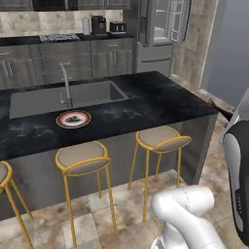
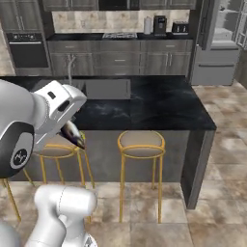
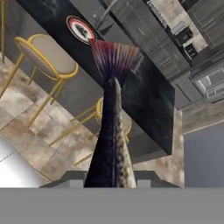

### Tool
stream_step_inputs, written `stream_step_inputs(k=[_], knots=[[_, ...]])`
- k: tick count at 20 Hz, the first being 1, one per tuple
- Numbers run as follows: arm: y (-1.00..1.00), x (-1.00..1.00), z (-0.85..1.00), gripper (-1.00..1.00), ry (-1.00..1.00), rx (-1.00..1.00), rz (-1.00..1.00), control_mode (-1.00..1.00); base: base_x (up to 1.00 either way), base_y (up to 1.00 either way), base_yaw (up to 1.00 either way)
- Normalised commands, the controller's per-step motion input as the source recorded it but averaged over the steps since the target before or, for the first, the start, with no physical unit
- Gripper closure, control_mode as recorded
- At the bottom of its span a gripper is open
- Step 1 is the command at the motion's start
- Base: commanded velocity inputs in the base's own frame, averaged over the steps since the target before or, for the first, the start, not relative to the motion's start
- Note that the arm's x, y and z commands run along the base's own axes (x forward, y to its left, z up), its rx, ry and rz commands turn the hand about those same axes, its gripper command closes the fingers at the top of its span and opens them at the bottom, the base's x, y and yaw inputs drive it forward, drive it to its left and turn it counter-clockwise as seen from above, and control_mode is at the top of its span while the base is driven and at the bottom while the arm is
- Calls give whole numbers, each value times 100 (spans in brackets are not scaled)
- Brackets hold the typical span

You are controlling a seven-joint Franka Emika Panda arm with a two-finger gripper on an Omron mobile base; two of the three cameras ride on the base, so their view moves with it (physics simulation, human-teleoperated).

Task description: Transport the fish and broccoli to the fridge. Place the fish on the rack containing meat and place the broccoli on the rack containing the vegetable, ensuring meats and vegetables are on different racks.

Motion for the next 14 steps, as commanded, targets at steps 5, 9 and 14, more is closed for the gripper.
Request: stream_step_inputs(k=[5,9,14], knots=[[0,0,0,100,0,0,0,100,-2,-100,0],[0,0,0,100,0,0,0,100,0,-100,0],[0,0,0,100,0,0,0,100,1,-100,2]])
